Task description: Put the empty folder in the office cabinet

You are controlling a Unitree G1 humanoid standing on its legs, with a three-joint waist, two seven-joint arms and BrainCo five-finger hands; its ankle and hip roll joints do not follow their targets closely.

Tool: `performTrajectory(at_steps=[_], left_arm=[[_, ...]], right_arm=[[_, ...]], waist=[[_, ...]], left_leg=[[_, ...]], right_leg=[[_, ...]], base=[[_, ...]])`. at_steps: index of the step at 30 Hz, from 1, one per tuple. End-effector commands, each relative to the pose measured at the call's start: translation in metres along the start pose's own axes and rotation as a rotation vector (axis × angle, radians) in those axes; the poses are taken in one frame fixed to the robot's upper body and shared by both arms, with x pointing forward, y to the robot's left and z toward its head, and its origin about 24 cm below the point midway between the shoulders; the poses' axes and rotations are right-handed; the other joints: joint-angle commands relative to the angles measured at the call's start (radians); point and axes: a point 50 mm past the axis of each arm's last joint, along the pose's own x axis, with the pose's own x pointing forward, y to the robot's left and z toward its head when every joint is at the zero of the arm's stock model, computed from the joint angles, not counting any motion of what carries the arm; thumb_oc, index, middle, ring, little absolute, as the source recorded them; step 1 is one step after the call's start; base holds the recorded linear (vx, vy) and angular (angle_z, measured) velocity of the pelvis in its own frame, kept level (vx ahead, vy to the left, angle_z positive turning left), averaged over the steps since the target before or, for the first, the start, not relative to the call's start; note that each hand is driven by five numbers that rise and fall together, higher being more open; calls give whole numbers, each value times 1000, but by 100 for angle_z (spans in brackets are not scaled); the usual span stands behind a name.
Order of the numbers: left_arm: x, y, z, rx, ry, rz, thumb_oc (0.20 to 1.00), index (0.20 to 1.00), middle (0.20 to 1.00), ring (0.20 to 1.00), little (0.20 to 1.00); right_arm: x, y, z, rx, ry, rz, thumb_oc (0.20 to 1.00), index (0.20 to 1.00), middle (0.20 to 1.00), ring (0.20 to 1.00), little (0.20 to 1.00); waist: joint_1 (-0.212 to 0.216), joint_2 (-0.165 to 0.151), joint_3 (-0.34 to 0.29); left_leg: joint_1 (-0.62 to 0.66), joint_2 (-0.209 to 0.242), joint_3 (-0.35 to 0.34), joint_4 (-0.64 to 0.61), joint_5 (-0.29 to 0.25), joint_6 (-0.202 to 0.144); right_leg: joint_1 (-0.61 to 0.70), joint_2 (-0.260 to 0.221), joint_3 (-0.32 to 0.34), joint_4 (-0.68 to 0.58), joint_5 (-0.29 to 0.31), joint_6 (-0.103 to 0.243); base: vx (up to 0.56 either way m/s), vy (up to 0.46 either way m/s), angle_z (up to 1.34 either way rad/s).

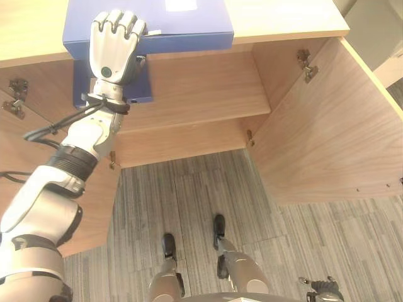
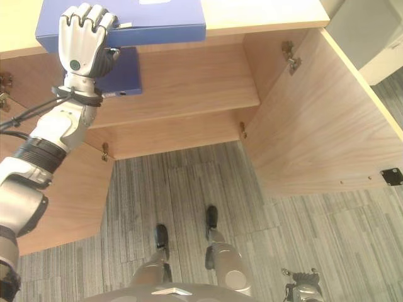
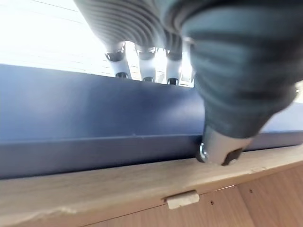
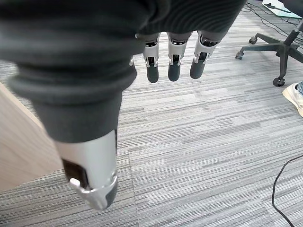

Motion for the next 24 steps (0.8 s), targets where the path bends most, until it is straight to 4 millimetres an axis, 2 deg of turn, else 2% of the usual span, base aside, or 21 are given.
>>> performTrajectory(at_steps=[1, 6, 10, 14, 15, 16, 20, 21, 22, 24], left_arm=[[11, 11, -40, 118, 62, -36, 200, 200, 200, 200, 200], [15, 18, -54, 197, 48, -49, 200, 200, 200, 200, 200], [12, 26, -70, 233, 63, -49, 200, 200, 200, 200, 200], [8, 30, -73, 197, 94, -23, 200, 200, 200, 200, 200], [3, 34, -72, 115, 134, 33, 200, 200, 200, 200, 200], [1, 34, -72, 114, 139, 30, 200, 200, 200, 200, 200], [-15, 36, -65, -66, 209, 140, 200, 200, 200, 200, 200], [-25, 37, -62, -159, 255, 193, 200, 200, 200, 200, 200], [-27, 40, -58, -205, 256, 225, 200, 200, 200, 200, 200], [-33, 41, -57, -242, 275, 249, 200, 200, 200, 200, 200]], right_arm=[[4, -31, 18, 63, -41, -111, 1000, 1000, 1000, 1000, 1000], [5, -39, 25, 144, -68, -134, 1000, 1000, 1000, 1000, 1000], [5, -43, 19, 199, -50, -148, 1000, 1000, 1000, 1000, 1000], [4, -39, 11, 206, -26, -136, 1000, 1000, 1000, 1000, 1000], [3, -33, 6, 210, -8, -123, 1000, 1000, 1000, 1000, 1000], [3, -35, 6, 205, -9, -126, 1000, 1000, 1000, 1000, 1000], [2, -22, 0, 193, 13, -91, 1000, 1000, 1000, 1000, 1000], [2, -18, 1, 177, 13, -73, 1000, 1000, 1000, 1000, 1000], [2, -14, 4, 182, 7, -61, 1000, 1000, 1000, 1000, 1000], [2, -12, 6, 177, 0, -53, 1000, 1000, 1000, 1000, 1000]], waist=[[-17, -5, -14], [-23, -5, -22], [-20, -4, -33], [-12, -1, -40], [-1, -1, -47], [-4, 3, -45], [16, 12, -71], [24, 20, -87], [31, 25, -98], [33, 29, -104]], left_leg=[[-80, 53, 47, -6, -54, -27], [-95, 54, 45, -6, -52, -28], [-84, 52, 50, -6, -59, -28], [-53, 46, 58, -6, -69, -27], [-22, 41, 62, -6, -79, -26], [-18, 41, 62, -6, -80, -26], [61, 28, 68, -6, -103, -23], [100, 19, 69, -6, -109, -20], [124, 15, 69, -6, -120, -18], [142, 10, 69, -6, -120, -15]], right_leg=[[12, -50, -35, -5, -88, 117], [-1, -50, -37, -5, -83, 123], [9, -53, -39, -5, -86, 126], [39, -55, -43, -5, -97, 125], [70, -56, -46, -5, -109, 123], [74, -56, -46, -5, -110, 124], [152, -67, -52, -5, -135, 118], [193, -72, -56, -5, -142, 113], [217, -72, -57, -5, -152, 112], [237, -73, -55, -5, -154, 109]], base=[[0, 0, 0], [-17, 0, -2], [0, 0, 0], [9, 4, 1], [31, 12, 4], [48, 22, 3], [37, 25, 5], [114, 51, 8], [65, 43, 8], [78, 29, 3]])
